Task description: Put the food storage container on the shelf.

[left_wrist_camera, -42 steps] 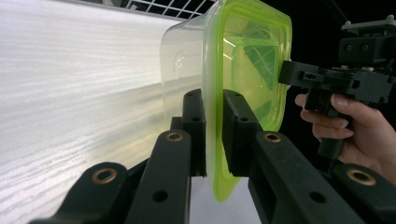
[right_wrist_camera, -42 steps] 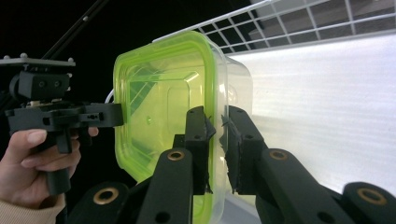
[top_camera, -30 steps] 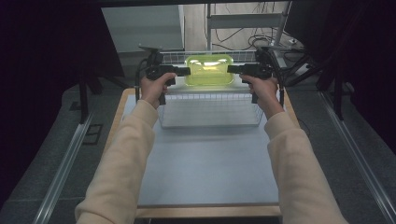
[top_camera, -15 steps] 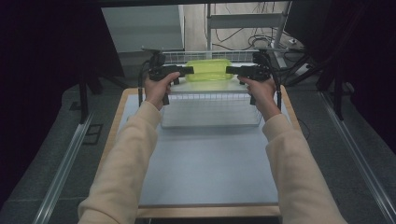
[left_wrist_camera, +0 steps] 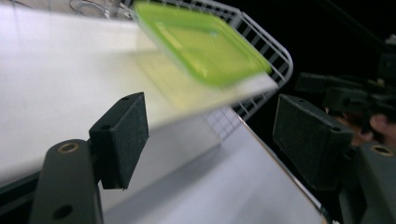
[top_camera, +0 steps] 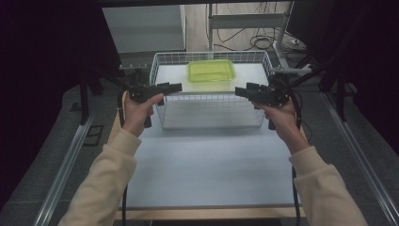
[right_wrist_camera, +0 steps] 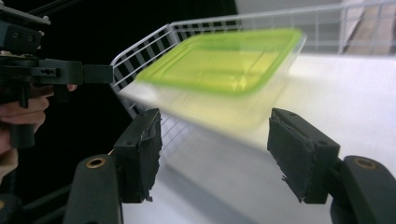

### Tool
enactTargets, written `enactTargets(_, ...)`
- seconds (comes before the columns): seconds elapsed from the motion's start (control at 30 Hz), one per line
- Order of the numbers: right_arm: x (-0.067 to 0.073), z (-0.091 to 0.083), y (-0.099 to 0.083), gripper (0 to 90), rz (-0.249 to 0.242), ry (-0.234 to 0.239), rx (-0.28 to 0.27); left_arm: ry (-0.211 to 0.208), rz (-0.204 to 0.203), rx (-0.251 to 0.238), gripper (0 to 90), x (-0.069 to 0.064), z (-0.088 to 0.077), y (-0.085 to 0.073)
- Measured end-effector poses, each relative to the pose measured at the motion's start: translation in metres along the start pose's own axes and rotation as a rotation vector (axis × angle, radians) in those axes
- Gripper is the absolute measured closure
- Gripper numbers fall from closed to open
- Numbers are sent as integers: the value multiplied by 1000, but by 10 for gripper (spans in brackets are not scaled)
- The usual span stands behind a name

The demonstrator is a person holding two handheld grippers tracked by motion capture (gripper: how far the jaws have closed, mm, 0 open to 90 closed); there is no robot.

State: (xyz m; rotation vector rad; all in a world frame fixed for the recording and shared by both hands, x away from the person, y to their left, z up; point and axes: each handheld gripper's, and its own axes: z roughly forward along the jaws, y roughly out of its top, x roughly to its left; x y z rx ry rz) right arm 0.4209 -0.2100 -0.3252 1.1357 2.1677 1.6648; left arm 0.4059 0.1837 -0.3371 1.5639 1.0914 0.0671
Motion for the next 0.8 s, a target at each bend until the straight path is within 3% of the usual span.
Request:
enactTargets(0.03, 0, 0, 0, 344, 0, 0, 0, -3, 15, 3, 259, -4, -4, -9)
enactTargets(0.17, 5, -22, -33, 317, -29, 33, -1, -15, 75, 32, 260, -17, -16, -49)
enactTargets(0.2, 8, -30, -48, 312, -43, 44, -2, -34, 82, 54, 260, -21, -18, -70)
enactTargets(0.23, 8, -30, -48, 312, -43, 44, -2, -34, 82, 54, 260, -21, -18, -70)
enactTargets(0.33, 11, -44, -84, 300, -65, 62, 20, -65, 82, 79, 260, -20, -20, -101)
enactTargets(0.4, 10, -46, -90, 296, -67, 64, 23, -71, 79, 91, 260, -18, -19, -115)
enactTargets(0.5, 8, -52, -113, 293, -68, 71, 36, -62, 93, 109, 260, -17, -18, -131)
enactTargets(0.63, 3, -53, -136, 282, -77, 47, 62, -67, 101, 126, 260, -16, -14, -147)
enactTargets(0.8, 3, -54, -137, 250, -86, 42, 48, -65, 101, 124, 260, -17, -13, -149)
